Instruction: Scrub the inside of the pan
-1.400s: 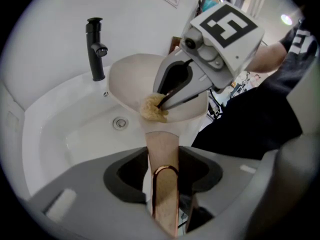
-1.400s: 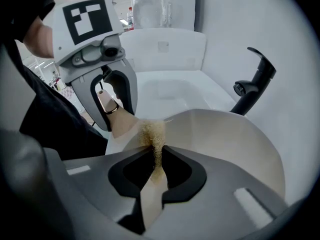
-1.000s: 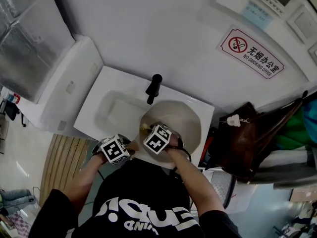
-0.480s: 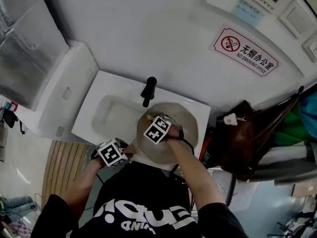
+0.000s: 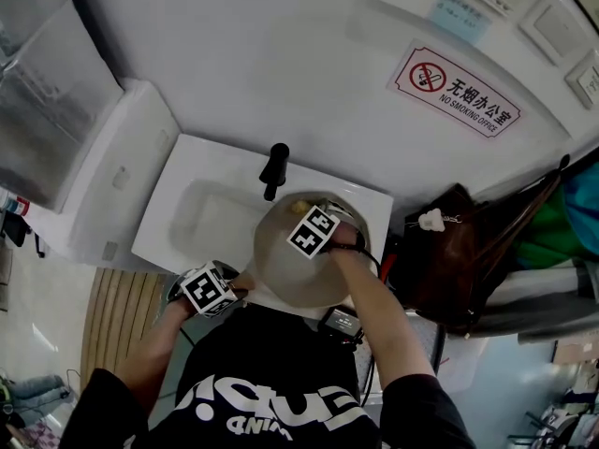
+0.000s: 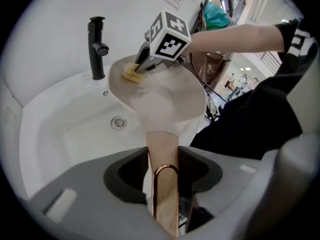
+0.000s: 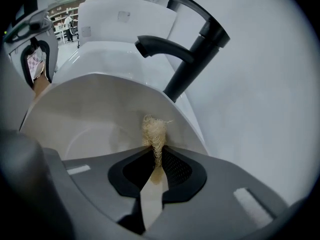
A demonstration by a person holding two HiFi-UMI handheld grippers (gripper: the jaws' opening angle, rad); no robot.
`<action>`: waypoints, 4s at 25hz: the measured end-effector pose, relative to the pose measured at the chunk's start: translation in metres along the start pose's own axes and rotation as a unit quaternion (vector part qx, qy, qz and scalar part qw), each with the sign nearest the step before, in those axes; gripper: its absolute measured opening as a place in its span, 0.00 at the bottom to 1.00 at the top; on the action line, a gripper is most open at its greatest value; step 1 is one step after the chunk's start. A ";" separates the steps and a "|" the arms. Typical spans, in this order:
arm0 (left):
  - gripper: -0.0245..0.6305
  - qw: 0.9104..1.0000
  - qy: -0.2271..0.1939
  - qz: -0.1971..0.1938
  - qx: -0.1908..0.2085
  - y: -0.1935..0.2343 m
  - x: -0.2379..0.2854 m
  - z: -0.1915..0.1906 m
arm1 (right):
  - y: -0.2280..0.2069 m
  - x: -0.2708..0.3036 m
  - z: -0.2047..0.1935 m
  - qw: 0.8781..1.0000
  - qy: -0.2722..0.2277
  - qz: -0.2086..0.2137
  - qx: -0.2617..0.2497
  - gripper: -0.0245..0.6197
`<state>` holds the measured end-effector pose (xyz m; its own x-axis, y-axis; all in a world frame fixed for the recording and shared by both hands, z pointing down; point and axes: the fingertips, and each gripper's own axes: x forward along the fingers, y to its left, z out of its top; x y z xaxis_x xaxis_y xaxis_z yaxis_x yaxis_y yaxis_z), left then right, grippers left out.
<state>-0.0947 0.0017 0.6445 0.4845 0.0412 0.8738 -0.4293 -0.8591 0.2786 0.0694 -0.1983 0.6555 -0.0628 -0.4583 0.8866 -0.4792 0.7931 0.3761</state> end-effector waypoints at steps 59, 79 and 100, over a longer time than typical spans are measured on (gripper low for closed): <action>0.31 1.000 0.001 0.003 -0.008 -0.002 0.003 0.000 | 0.146 -0.017 -0.014 0.980 0.023 0.186 -0.064 0.12; 0.31 1.000 -0.001 -0.010 -0.009 -0.002 0.004 -0.001 | 0.030 0.011 -0.022 0.999 0.033 0.037 -0.019 0.12; 0.31 1.000 -0.005 -0.014 -0.007 -0.003 0.002 0.000 | 0.026 -0.006 -0.085 0.989 0.098 0.022 -0.107 0.12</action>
<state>-0.0926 0.0046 0.6451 0.5038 0.0613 0.8616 -0.4260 -0.8501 0.3096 0.1313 -0.1410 0.6827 0.1020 -0.3505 0.9310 -0.2819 0.8873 0.3650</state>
